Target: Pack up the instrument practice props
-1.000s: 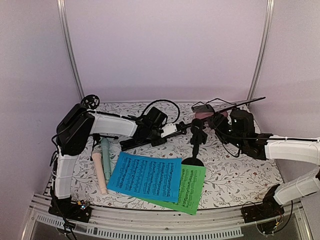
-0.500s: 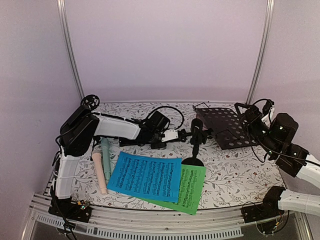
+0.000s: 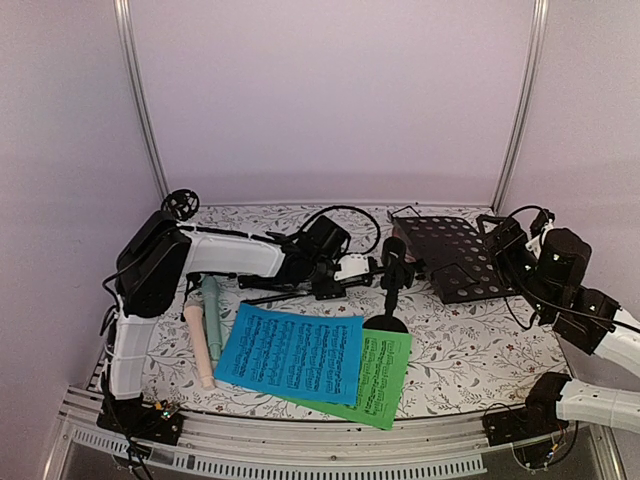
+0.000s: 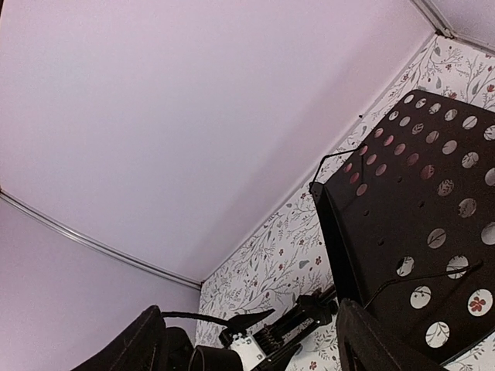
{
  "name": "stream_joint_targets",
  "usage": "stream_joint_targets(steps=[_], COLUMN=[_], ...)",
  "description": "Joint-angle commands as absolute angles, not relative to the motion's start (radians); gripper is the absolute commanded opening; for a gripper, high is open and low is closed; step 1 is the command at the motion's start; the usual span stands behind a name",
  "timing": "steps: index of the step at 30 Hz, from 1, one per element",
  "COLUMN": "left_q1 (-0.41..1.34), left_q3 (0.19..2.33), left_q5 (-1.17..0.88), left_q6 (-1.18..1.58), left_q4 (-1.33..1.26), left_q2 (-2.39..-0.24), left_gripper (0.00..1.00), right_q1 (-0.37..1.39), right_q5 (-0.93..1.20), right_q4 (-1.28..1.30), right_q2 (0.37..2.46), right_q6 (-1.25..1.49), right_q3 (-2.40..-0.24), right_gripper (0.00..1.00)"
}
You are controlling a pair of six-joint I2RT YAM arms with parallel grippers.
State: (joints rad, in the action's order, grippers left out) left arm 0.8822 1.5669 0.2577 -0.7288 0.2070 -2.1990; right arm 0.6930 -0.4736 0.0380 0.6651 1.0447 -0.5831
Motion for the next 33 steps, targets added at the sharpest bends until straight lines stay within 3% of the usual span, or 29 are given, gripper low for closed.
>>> stream_joint_targets(steps=[1,10,16,22,33], left_q1=[0.899,0.866,0.792,0.660,0.438], left_q3=[1.649,1.732,1.688,1.551,1.088], left_q5=[0.159,0.073,0.023,-0.044,0.040], left_q6=[-0.693,-0.533,-0.402,-0.239,-0.137], left_q4=[0.300,0.366,0.325,0.266,0.184], left_q2=[-2.097,-1.944,-1.791,-1.601,-1.242], left_gripper=[0.83,0.88,0.97,0.99,0.99], right_q1=[0.690,0.687,0.663,0.657,0.655], right_q5=[-0.507,-0.569,-0.430,-0.376,-0.440], right_q4=[0.054,0.040,0.051,0.070,0.087], right_q2=[0.718,0.800,0.889,0.945,0.974], right_q6=[1.035,0.909,0.671,0.525,0.349], right_q3=[-0.641,-0.745,-0.892,-0.988,-1.019], right_gripper=[0.77,0.79,0.82,0.91,0.96])
